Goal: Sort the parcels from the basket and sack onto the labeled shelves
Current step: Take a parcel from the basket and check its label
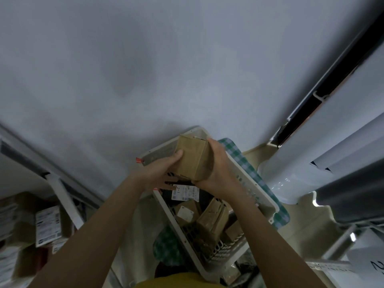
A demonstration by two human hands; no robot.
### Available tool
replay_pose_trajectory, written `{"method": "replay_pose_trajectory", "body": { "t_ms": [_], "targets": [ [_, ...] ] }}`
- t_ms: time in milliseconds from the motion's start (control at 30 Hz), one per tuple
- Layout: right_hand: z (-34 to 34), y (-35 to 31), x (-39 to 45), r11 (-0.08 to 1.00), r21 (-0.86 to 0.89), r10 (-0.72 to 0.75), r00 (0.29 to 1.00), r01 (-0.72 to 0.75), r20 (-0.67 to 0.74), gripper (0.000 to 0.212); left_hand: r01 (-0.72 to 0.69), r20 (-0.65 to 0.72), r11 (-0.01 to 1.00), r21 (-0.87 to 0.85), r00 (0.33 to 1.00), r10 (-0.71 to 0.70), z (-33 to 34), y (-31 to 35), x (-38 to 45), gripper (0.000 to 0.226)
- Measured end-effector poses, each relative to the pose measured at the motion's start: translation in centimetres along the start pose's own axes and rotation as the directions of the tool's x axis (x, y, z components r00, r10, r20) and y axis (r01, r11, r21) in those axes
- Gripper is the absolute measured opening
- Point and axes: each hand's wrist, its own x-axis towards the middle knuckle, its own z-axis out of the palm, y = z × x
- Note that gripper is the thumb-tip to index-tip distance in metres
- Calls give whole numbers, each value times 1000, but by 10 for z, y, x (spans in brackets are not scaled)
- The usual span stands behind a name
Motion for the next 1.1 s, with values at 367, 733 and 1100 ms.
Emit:
{"method": "replay_pose_trajectory", "body": {
  "t_ms": [367, 733, 1100],
  "targets": [
    [-7, -5, -4, 988, 79, 131, 991, -132, 16, 116, -231, -278, 945, 232, 915, 292, 13, 8, 0, 77],
    [-24, 7, -2, 515, 696, 440, 851, -500, 285, 63, -210, 46, 958, -195, 974, 223, -5, 4, -10, 95],
    [-38, 8, -4, 495, 672, 351, 834, -551, 425, 105, -170, -26, 982, -78, 985, 169, -7, -1, 1, 81]
  ]
}}
